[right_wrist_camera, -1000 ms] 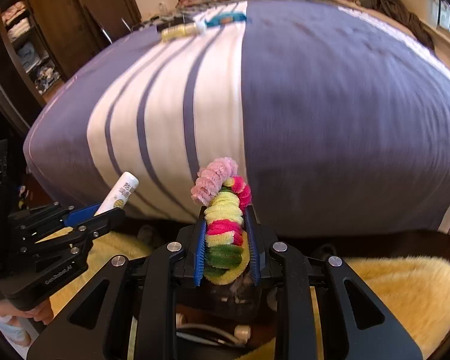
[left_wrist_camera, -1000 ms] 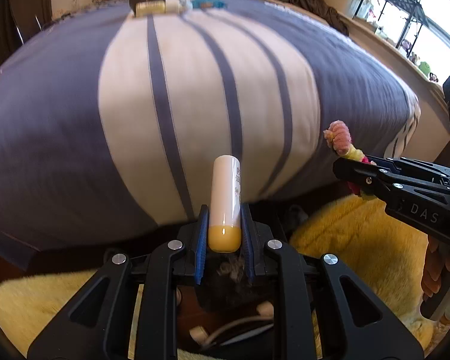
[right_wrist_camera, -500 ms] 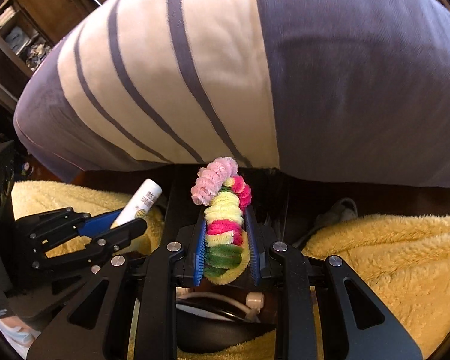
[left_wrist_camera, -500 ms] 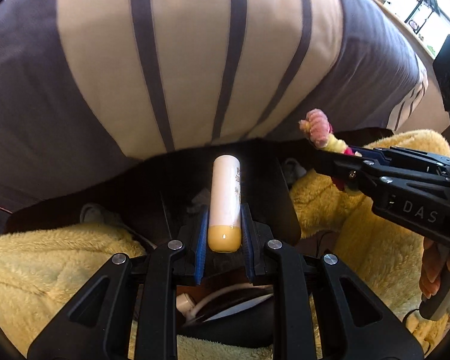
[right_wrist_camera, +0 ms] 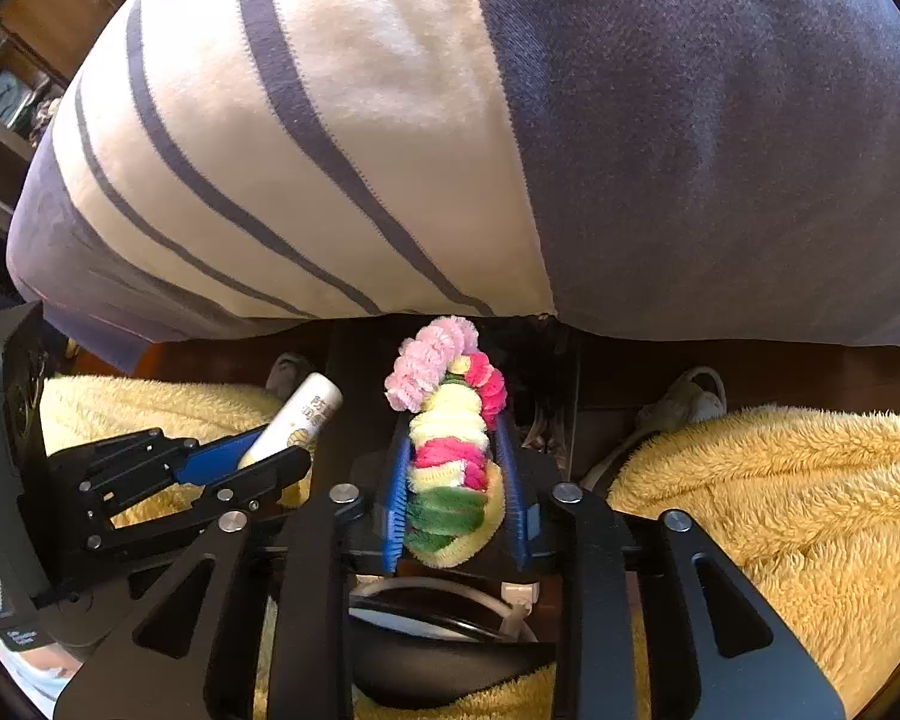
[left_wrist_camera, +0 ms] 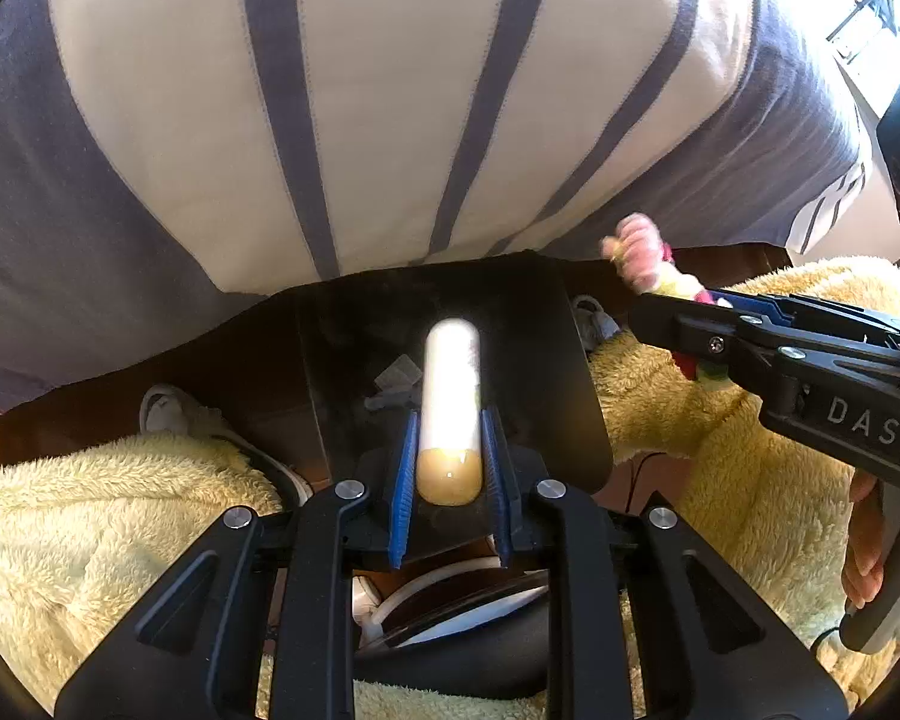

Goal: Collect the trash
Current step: 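Open both grippers over the bin to drop the tube and toy, then raise both tools back toward the remaining items on the bed, then grasp the yellow bottle with the left gripper while the right grasps the white strap, then carry the yellow bottle and white strap down to the bin, then open both grippers over the bin to drop the bottle and strap, then raise both tools back toward the black box and blue wrapper, then grasp the black box with the left gripper while the right grasps the blue wrapper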

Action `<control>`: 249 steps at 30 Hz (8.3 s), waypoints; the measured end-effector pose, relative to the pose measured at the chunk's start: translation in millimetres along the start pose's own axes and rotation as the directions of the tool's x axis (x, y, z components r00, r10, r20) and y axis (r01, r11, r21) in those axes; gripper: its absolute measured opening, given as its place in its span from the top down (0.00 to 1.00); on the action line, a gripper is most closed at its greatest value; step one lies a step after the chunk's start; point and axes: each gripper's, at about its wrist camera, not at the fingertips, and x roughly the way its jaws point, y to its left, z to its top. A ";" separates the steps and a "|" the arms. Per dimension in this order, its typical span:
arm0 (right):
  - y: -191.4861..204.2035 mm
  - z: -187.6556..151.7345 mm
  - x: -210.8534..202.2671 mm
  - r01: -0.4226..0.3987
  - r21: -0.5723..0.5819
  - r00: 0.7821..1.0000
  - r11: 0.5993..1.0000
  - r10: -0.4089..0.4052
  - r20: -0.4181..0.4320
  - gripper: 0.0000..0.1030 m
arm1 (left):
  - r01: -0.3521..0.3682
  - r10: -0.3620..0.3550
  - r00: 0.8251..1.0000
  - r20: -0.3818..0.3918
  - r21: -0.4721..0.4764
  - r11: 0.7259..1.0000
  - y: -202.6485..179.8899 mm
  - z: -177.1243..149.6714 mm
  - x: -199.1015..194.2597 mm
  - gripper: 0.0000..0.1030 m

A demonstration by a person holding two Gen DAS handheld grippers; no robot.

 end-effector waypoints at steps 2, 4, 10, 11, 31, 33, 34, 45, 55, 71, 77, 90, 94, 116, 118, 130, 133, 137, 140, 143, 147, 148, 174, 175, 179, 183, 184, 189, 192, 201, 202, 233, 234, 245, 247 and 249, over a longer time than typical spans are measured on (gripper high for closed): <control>1.0 1.7 -2.5 0.000 0.005 1.000 1.000 0.000 0.005 0.59 | 0.002 -0.002 1.000 -0.002 -0.004 1.000 1.8 1.3 -0.1 0.80; 0.4 2.7 -4.5 0.007 0.008 1.000 1.000 -0.007 0.014 0.58 | -0.006 0.006 1.000 0.001 -0.006 1.000 1.8 2.1 -0.9 0.78; -0.3 6.0 -22.5 0.065 0.002 0.996 0.998 -0.065 0.063 0.43 | -0.036 0.036 0.998 0.044 -0.010 0.999 1.1 2.5 -14.2 0.56; -0.9 6.2 -27.0 0.074 0.002 0.994 0.997 -0.074 0.076 0.38 | -0.046 0.046 0.997 0.059 -0.007 0.999 -0.6 2.7 -19.7 0.52; -8.5 60.6 -146.4 0.210 0.014 0.893 0.978 -0.198 0.404 0.09 | -0.159 0.146 0.914 0.379 0.003 0.987 -2.2 64.9 -147.3 0.25; -6.0 73.1 -148.7 0.220 0.006 0.885 0.975 -0.203 0.419 0.09 | -0.176 0.164 0.902 0.399 -0.007 0.984 4.1 80.7 -153.1 0.25; -4.6 81.7 -149.8 0.221 -0.001 0.882 0.975 -0.199 0.426 0.09 | -0.182 0.171 0.899 0.404 -0.011 0.983 8.1 86.5 -155.1 0.25; 17.7 173.7 -134.3 0.181 -0.058 0.893 0.982 -0.139 0.429 0.09 | -0.233 0.241 0.884 0.400 -0.067 0.970 57.2 173.3 -157.4 0.25; 45.5 252.1 -95.8 0.089 -0.097 0.915 0.991 -0.042 0.402 0.31 | -0.236 0.247 0.895 0.371 -0.076 0.969 94.1 238.7 -138.7 0.25; 100.2 336.4 -30.4 0.030 -0.202 0.949 0.979 0.036 0.314 0.82 | -0.234 0.240 0.899 0.366 -0.063 0.970 117.7 291.8 -125.6 0.25; 74.6 330.1 -53.1 0.098 -0.198 0.929 0.975 -0.018 0.370 0.82 | -0.219 0.218 0.905 0.366 -0.041 0.975 102.4 307.5 -117.2 0.25; 0.4 299.1 -74.4 0.140 -0.124 0.920 0.982 -0.083 0.383 0.82 | -0.216 0.220 0.903 0.370 -0.053 0.975 68.2 356.5 -91.0 0.18; -6.3 292.9 -77.8 0.139 -0.121 0.916 0.983 -0.081 0.394 0.82 | -0.222 0.230 0.905 0.357 -0.064 0.973 70.5 367.9 -85.1 0.18; 7.1 211.7 -108.3 0.125 -0.097 0.912 0.987 -0.076 0.404 0.82 | -0.174 0.158 0.914 0.374 0.009 0.985 31.2 256.7 -116.1 0.24; 5.7 199.4 -112.9 0.132 -0.088 0.910 0.987 -0.085 0.406 0.82 | -0.167 0.150 0.915 0.376 0.013 0.986 24.9 239.4 -119.9 0.24; 1.9 96.8 -129.6 0.121 -0.064 0.917 0.991 -0.087 0.388 0.82 | -0.112 0.082 0.917 0.390 0.055 0.992 -13.3 129.0 -138.4 0.24; 5.4 69.3 -131.5 0.111 -0.076 0.921 0.991 -0.074 0.382 0.82 | -0.112 0.084 0.918 0.388 0.050 0.992 -16.1 100.6 -138.7 0.24; 8.0 39.7 -126.9 0.093 -0.090 0.933 0.992 -0.055 0.357 0.82 | -0.113 0.092 0.928 0.360 0.038 0.993 -14.7 67.3 -129.4 0.24; 9.6 20.9 -116.6 0.078 -0.107 0.947 0.991 -0.040 0.319 0.82 | -0.108 0.091 0.943 0.319 0.037 0.993 -14.0 42.4 -114.5 0.24; 8.6 4.4 -101.3 0.066 -0.114 0.962 0.991 -0.033 0.271 0.82 | -0.102 0.089 0.956 0.279 0.033 0.994 -12.2 25.3 -99.1 0.24; 5.9 -9.3 -78.3 0.056 -0.107 0.977 0.993 -0.033 0.209 0.82 | -0.108 0.099 0.970 0.221 0.032 0.994 -9.6 9.9 -76.1 0.24; 4.9 -12.2 -69.4 0.059 -0.105 0.982 0.993 -0.038 0.187 0.82 | -0.111 0.103 0.974 0.203 0.031 0.993 -8.8 6.8 -68.8 0.24; -18.4 -6.2 27.8 0.049 0.018 0.999 0.999 -0.049 -0.008 0.80 | -0.092 0.092 0.996 -0.015 0.013 0.996 6.7 -14.8 18.5 0.23; -17.8 -7.1 28.4 0.046 0.018 0.999 0.999 -0.046 -0.006 0.80 | -0.089 0.089 0.996 -0.018 0.012 0.996 6.1 -14.5 19.5 0.23; -19.5 -7.5 29.7 0.051 0.025 0.999 0.998 -0.051 -0.002 0.77 | -0.086 0.086 0.995 -0.043 0.001 0.996 9.0 -14.1 23.2 0.24; -23.7 -7.2 25.1 0.061 0.046 0.998 0.997 -0.062 0.018 0.55 | -0.097 0.097 0.995 -0.026 -0.005 0.995 10.2 -13.6 19.2 0.18; -24.1 -6.8 22.7 0.065 0.047 0.998 0.997 -0.066 0.024 0.55 | -0.103 0.103 0.995 -0.017 -0.004 0.995 10.2 -13.1 16.1 0.16; -19.9 -5.0 -0.4 0.110 0.048 0.989 0.993 -0.114 0.091 0.18 | -0.120 0.120 0.992 0.035 0.014 0.993 6.7 -9.7 -5.0 0.08; -16.7 -1.5 -18.2 0.151 0.044 0.978 0.988 -0.156 0.139 0.06 | -0.119 0.118 0.991 0.071 0.018 0.993 3.3 -6.9 -21.0 0.08; -3.2 31.0 -104.3 0.202 0.029 0.915 0.979 -0.199 0.351 0.04 | -0.131 0.124 0.954 0.274 0.005 0.991 -3.4 29.2 -108.1 0.08; -1.6 39.7 -117.4 0.207 0.024 0.902 0.978 -0.201 0.382 0.04 | -0.141 0.134 0.945 0.299 0.001 0.990 -2.2 36.2 -118.8 0.08; 35.6 334.3 -81.0 0.166 0.032 0.875 0.986 -0.162 0.457 0.04 | -0.266 0.273 0.860 0.432 -0.077 0.961 91.2 327.4 -134.7 0.08; 36.2 343.8 -73.9 0.156 0.039 0.881 0.987 -0.156 0.447 0.06 | -0.268 0.275 0.858 0.433 -0.079 0.960 93.8 332.1 -132.8 0.08; 35.5 383.9 -30.1 0.147 0.072 0.915 0.987 -0.163 0.369 0.19 | -0.262 0.267 0.888 0.375 -0.067 0.963 117.7 394.8 -88.6 0.08; 41.1 384.3 -25.6 0.180 0.052 0.913 0.982 -0.186 0.362 0.25 | -0.240 0.250 0.899 0.360 -0.071 0.968 122.8 400.6 -83.5 0.09; 43.6 384.4 -25.2 0.189 0.037 0.911 0.981 -0.189 0.366 0.41 | -0.232 0.242 0.901 0.360 -0.073 0.970 125.1 404.8 -81.9 0.20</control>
